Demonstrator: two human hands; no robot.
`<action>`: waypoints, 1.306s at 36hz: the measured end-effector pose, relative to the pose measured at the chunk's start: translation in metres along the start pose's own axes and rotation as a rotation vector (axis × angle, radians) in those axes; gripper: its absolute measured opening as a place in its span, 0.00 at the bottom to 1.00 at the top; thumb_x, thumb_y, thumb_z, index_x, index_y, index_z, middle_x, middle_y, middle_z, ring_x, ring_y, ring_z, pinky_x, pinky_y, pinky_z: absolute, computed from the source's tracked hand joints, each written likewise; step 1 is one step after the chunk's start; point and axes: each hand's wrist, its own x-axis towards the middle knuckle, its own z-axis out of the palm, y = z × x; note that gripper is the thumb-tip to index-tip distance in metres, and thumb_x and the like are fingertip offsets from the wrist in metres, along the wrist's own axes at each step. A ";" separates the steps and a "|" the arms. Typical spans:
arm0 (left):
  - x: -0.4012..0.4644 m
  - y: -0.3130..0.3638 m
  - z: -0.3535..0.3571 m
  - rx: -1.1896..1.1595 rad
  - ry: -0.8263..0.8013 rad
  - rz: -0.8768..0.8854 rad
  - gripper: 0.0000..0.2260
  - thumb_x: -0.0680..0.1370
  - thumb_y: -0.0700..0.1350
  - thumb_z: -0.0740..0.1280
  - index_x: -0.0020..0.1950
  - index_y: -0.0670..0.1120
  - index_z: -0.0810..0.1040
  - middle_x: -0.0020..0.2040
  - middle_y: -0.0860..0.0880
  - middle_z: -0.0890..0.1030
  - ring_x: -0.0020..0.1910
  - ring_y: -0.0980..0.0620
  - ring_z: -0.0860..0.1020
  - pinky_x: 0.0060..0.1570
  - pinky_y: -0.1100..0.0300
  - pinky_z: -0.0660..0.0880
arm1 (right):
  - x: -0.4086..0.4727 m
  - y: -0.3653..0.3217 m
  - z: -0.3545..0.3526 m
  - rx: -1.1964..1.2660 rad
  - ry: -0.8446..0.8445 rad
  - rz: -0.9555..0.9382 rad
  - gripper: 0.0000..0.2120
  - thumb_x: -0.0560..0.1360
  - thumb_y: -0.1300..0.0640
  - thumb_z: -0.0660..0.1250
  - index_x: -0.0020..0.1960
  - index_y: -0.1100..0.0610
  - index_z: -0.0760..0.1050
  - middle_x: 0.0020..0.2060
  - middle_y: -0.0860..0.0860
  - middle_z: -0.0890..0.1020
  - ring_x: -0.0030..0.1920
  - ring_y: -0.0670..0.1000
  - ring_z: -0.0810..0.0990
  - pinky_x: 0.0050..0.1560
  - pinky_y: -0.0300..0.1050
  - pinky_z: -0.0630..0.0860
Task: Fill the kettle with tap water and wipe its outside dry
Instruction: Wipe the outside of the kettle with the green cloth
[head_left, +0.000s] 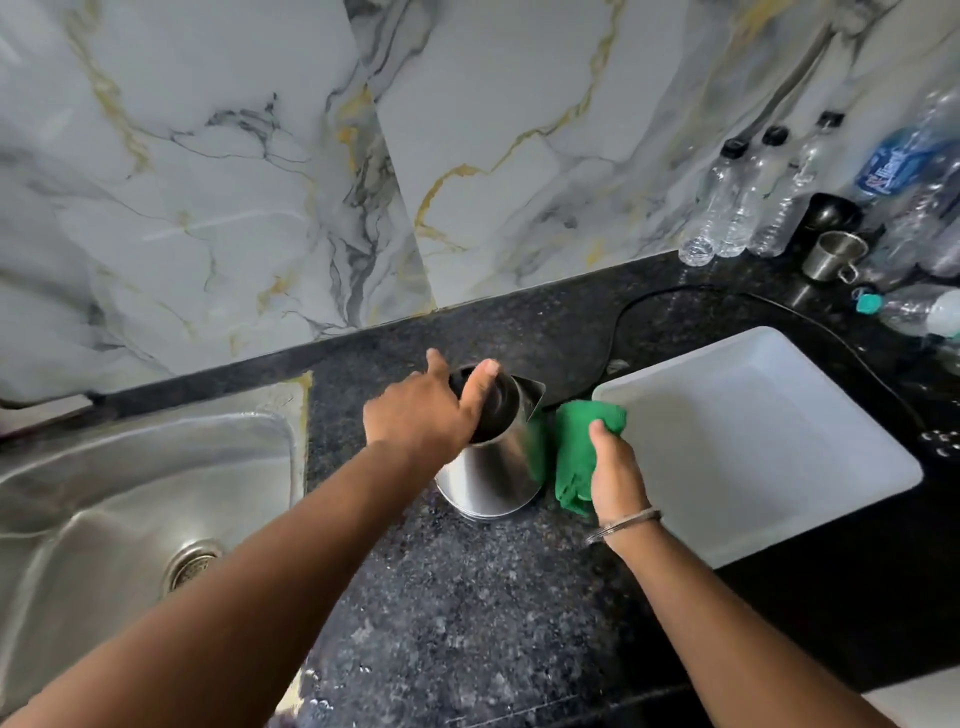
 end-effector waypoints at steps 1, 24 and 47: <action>0.004 -0.003 -0.005 -0.019 0.004 0.029 0.51 0.72 0.77 0.35 0.85 0.48 0.56 0.76 0.40 0.76 0.72 0.35 0.75 0.63 0.40 0.74 | -0.004 -0.010 -0.001 0.049 0.014 -0.001 0.18 0.77 0.42 0.57 0.56 0.52 0.77 0.55 0.50 0.81 0.57 0.51 0.78 0.66 0.52 0.69; 0.019 -0.026 0.002 0.125 0.053 0.495 0.61 0.67 0.84 0.35 0.86 0.41 0.47 0.85 0.41 0.61 0.85 0.41 0.58 0.83 0.38 0.50 | -0.015 -0.033 -0.017 -0.067 -0.012 -0.080 0.19 0.78 0.45 0.60 0.47 0.61 0.78 0.53 0.63 0.82 0.54 0.61 0.80 0.57 0.52 0.77; 0.018 -0.034 0.009 -0.048 -0.063 0.274 0.72 0.55 0.88 0.56 0.86 0.43 0.43 0.87 0.45 0.56 0.86 0.43 0.54 0.79 0.39 0.64 | -0.017 -0.110 -0.010 -0.975 -0.529 -0.579 0.21 0.77 0.44 0.55 0.55 0.55 0.80 0.60 0.52 0.80 0.66 0.44 0.60 0.66 0.42 0.65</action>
